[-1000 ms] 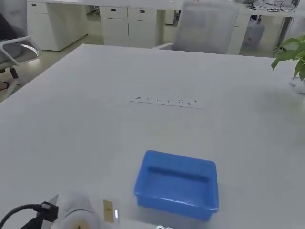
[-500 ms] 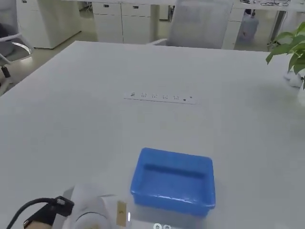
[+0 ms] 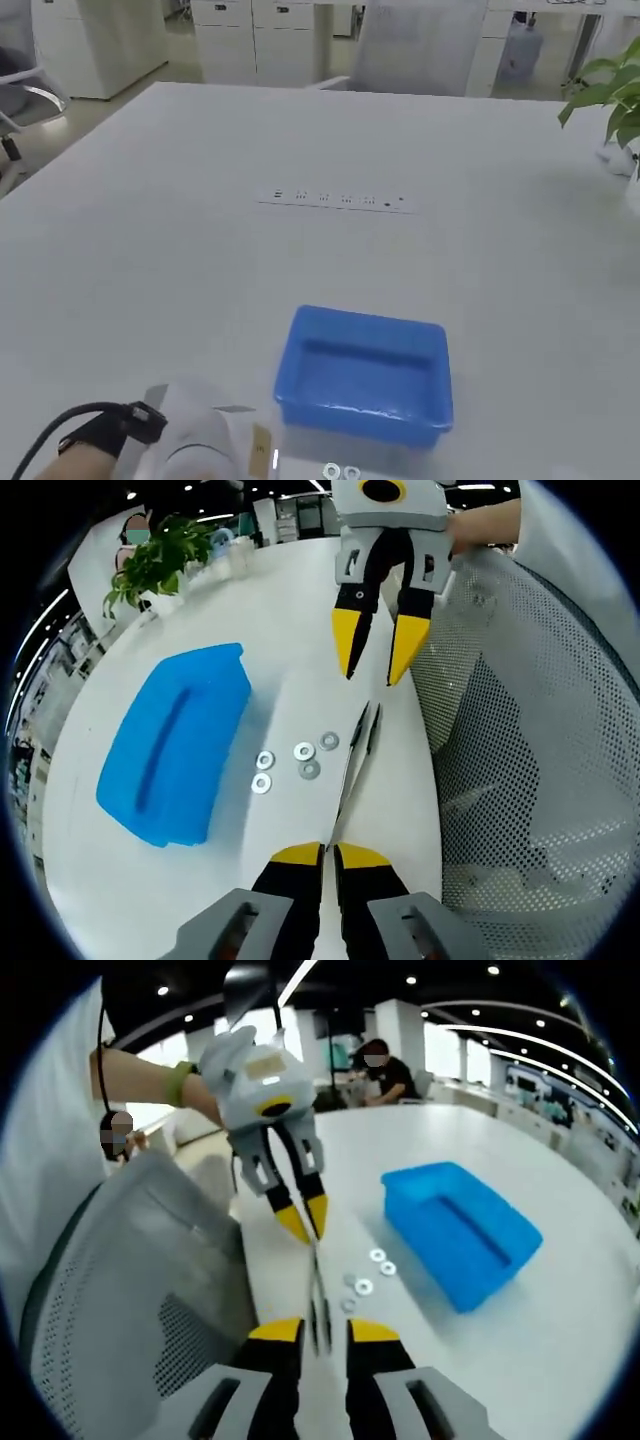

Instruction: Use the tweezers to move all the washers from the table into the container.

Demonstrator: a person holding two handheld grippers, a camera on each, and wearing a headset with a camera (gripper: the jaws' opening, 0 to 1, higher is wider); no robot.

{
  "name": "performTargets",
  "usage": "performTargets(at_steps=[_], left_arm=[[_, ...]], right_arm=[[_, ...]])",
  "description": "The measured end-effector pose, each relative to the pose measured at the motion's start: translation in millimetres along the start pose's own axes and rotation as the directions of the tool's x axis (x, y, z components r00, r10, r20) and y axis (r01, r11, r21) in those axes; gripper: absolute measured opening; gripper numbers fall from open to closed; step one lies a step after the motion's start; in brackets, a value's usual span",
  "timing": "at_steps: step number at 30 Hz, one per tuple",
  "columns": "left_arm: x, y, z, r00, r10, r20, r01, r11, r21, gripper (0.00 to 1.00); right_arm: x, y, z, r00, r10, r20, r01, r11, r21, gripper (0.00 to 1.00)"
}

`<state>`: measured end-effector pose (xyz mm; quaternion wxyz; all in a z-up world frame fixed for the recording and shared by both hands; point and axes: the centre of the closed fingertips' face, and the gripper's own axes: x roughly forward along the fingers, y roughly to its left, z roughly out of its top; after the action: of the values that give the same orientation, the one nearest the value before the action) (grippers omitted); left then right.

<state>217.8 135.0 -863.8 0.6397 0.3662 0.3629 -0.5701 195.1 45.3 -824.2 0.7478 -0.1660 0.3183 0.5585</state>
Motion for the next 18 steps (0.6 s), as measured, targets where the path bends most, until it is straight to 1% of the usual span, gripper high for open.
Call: performTargets(at_steps=[3,4,5,6,7,8,10,12,14,16,17,18], left_arm=[[2.7,-3.2,-0.5,0.9998,-0.021,-0.007,0.021,1.0,0.014,0.0],[2.2,-5.9,-0.6,0.9994,-0.034,-0.01,0.034,0.999,0.036,0.0],[2.4,-6.9,3.6,0.9988,-0.047,0.008,0.046,0.996,0.083,0.0],[1.7,-10.0,3.4,0.9984,-0.055,0.005,0.055,0.996,0.068,0.0],[0.6,-10.4,4.5,0.9987,-0.051,0.008,0.05,0.996,0.075,0.0],[-1.5,-11.7,9.0,0.9982,-0.052,0.03,0.048,0.993,0.109,0.0],[-7.1,-14.8,13.3,0.9975,-0.059,0.04,0.055,0.994,0.095,0.0],[-13.9,-14.6,17.6,0.9976,-0.043,0.054,0.038,0.995,0.088,0.0],[-20.4,-15.8,22.5,0.9969,-0.038,0.069,0.033,0.997,0.074,0.0],[-29.1,-18.8,30.0,0.9953,-0.034,0.091,0.028,0.998,0.064,0.0],[-34.4,-19.8,35.6,0.9939,-0.027,0.107,0.021,0.998,0.061,0.0],[-37.7,-21.1,38.5,0.9932,-0.024,0.114,0.017,0.998,0.063,0.0]], right_arm=[[-0.1,-0.6,-0.3,1.0,-0.001,-0.001,0.001,1.0,-0.002,0.13],[0.7,-1.9,-0.8,1.0,-0.002,0.0,0.002,1.0,-0.002,0.13],[3.3,-4.2,-1.0,1.0,0.0,0.002,0.0,1.0,0.002,0.14],[5.9,-5.3,-0.9,1.0,0.004,0.004,-0.004,1.0,0.01,0.15],[8.9,-5.8,-0.8,0.9999,0.012,0.003,-0.012,1.0,0.012,0.17],[13.0,-6.7,-0.9,0.9999,0.016,-0.002,-0.016,1.0,0.001,0.17],[18.3,-8.0,-1.8,0.9996,0.019,-0.022,-0.02,0.999,-0.035,0.17],[21.5,-5.8,-2.0,0.9988,0.034,-0.036,-0.036,0.998,-0.059,0.17],[22.9,-2.4,-2.9,0.9979,0.046,-0.046,-0.05,0.995,-0.082,0.17],[23.0,0.1,-4.7,0.997,0.051,-0.057,-0.057,0.993,-0.104,0.17],[23.0,2.0,-6.8,0.9962,0.055,-0.068,-0.062,0.992,-0.113,0.17],[23.1,3.1,-8.1,0.9958,0.056,-0.073,-0.065,0.991,-0.119,0.16]])
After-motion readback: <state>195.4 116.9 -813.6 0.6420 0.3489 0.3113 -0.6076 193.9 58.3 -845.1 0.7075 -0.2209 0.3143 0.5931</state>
